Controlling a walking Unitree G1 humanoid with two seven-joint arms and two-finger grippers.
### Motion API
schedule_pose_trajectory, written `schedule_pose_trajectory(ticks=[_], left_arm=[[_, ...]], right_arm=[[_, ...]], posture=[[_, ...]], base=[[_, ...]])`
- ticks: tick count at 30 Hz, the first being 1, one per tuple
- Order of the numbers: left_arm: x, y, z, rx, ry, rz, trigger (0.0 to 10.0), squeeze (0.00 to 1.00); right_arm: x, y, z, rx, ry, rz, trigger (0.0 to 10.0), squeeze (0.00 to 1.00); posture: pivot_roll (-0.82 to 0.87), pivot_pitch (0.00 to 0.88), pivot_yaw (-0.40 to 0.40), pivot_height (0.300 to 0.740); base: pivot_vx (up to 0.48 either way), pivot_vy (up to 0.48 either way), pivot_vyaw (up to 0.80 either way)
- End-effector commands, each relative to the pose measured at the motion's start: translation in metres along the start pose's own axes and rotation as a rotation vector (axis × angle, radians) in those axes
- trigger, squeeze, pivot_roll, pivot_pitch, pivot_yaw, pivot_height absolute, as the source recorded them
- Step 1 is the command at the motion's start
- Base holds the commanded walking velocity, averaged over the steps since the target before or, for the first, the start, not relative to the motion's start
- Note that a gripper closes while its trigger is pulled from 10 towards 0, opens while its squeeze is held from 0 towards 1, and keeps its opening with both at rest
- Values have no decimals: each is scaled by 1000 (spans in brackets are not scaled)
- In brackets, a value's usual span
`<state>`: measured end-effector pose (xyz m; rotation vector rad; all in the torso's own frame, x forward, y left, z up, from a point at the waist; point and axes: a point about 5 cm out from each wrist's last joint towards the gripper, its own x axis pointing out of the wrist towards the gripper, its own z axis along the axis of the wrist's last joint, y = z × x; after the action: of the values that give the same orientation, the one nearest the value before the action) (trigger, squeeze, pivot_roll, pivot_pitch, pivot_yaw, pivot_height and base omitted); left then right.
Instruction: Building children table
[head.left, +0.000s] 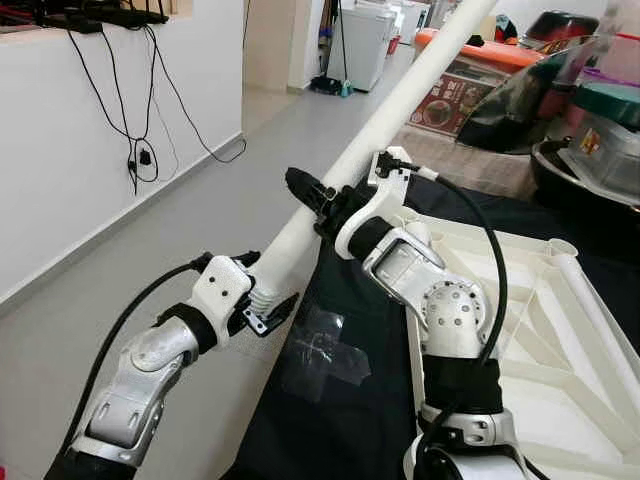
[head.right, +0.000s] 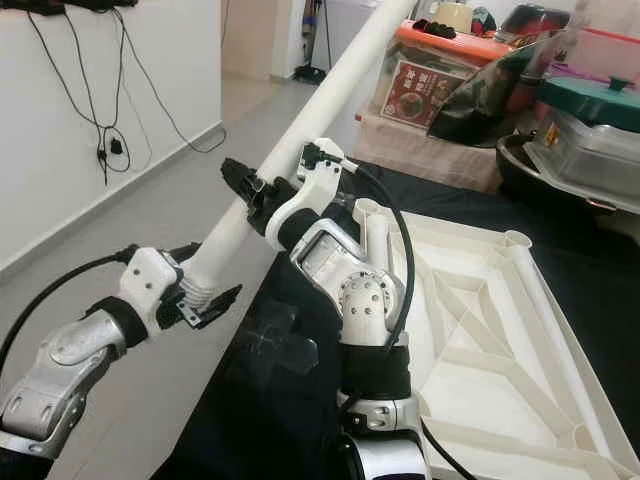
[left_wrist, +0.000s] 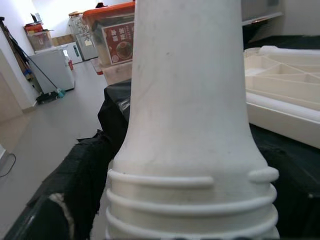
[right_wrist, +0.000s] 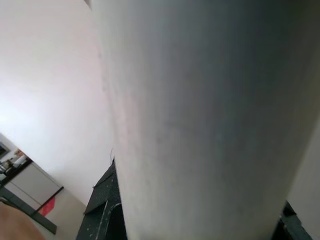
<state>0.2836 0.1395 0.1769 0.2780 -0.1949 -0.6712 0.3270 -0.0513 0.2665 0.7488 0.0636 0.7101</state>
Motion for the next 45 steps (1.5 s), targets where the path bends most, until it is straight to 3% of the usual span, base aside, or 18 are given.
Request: schedule_pose_trajectory(ticks=[1, 7, 11, 15, 16, 20, 25, 31, 45], left_arm=[[-5, 0, 6, -40, -31, -20, 10000, 1000], [-15, -7, 11, -97, -51, -90, 10000, 1000], [-27, -24, 10, -107, -19, -206, 10000, 1000], [-28, -24, 8, -109, -8, -184, 10000, 1000], [-28, -21, 8, -102, -8, -142, 10000, 0], [-28, -7, 7, -80, -9, -14, 10000, 0], [-30, -4, 5, -86, 4, 16, 10000, 0], [-30, -8, 5, -104, 13, 11, 10000, 0], [-29, -11, 1, -175, 20, 121, 10000, 0]], right_arm=[[3, 10, -11, 55, 14, 97, 0, 0], [-1, -4, 5, -19, 4, 110, 0, 0], [-4, -28, 33, -126, -23, 71, 0, 0], [-6, -39, 54, -202, -68, 29, 0, 0], [-7, -44, 64, -237, -92, 13, 0, 0], [-13, -51, 86, -312, -139, -3, 0, 0], [-18, -52, 90, -343, -139, 12, 0, 0], [-22, -55, 87, -361, -116, 31, 0, 0], [-25, -54, 79, -422, -82, 131, 0, 0]], posture=[[121, 0, -147, 740], [124, 0, -149, 740], [132, 0, -157, 740], [132, 0, -157, 740], [136, 0, -162, 740], [141, 0, -163, 740], [140, 0, -159, 740], [132, 0, -149, 740], [130, 0, -150, 740]], base=[[0, 0, 0], [0, 0, 0], [0, 0, 0], [0, 0, 0], [0, 0, 0], [0, 0, 0], [0, 0, 0], [0, 0, 0], [0, 0, 0]])
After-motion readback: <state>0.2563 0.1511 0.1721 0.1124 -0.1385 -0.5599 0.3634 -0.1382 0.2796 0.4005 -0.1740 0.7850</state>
